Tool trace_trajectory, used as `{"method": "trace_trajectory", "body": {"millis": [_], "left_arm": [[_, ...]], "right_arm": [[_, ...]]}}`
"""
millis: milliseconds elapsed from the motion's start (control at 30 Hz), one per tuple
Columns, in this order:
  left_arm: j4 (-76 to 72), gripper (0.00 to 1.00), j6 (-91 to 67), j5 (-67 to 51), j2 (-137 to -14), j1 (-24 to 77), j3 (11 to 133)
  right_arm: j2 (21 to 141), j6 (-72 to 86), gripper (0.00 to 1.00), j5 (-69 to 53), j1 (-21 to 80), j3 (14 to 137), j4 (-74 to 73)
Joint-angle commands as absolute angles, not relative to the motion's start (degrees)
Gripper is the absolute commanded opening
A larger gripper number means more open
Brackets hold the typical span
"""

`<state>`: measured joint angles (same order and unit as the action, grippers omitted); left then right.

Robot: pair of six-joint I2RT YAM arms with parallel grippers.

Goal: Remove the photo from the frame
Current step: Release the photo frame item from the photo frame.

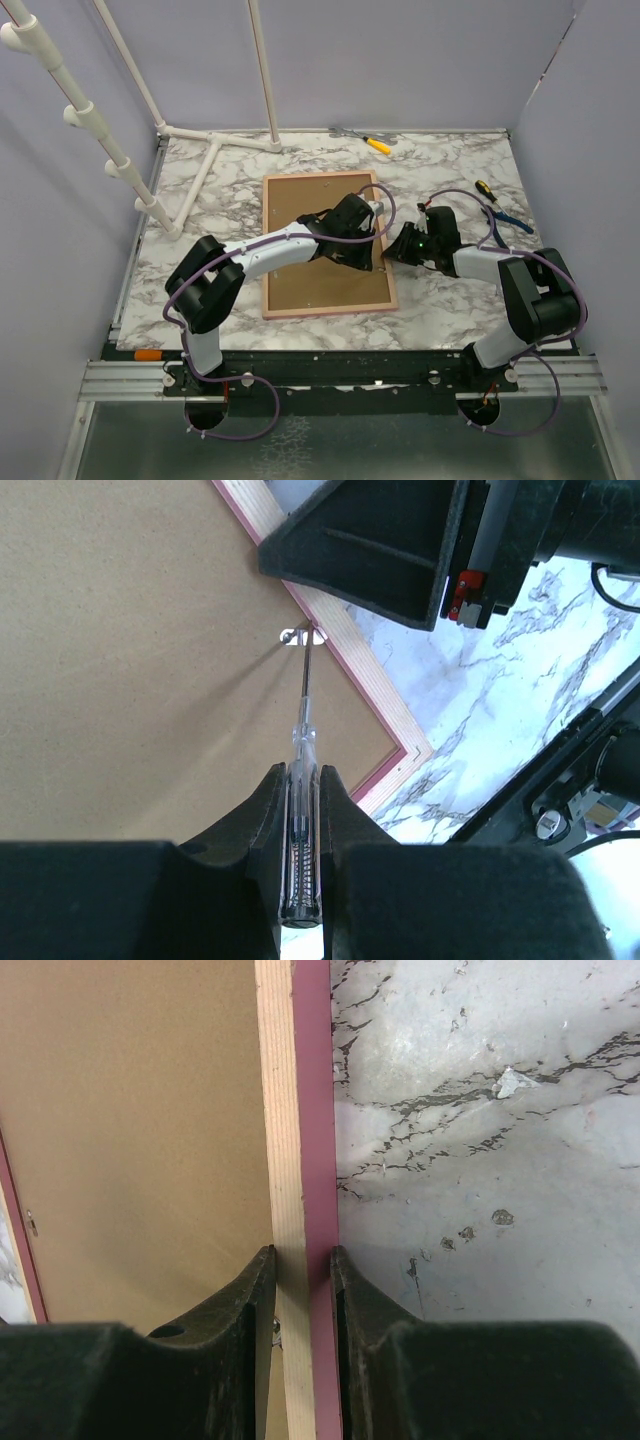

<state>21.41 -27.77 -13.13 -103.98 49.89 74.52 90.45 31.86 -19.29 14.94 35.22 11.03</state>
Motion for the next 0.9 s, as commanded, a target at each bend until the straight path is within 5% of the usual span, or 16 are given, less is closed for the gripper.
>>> {"method": "trace_trajectory", "body": {"millis": [0, 867], "left_arm": [[29.18, 0.00, -27.07, -19.71, -104.50, 51.40, 71.94], [31.22, 0.00, -26.26, -15.88, -100.28, 48.96, 71.20]], "right_arm": [[92.51, 30.81, 0.26, -15.01, 15.12, 36.21, 10.85], [92.18, 30.76, 0.26, -14.85, 15.12, 36.04, 10.57]]}}
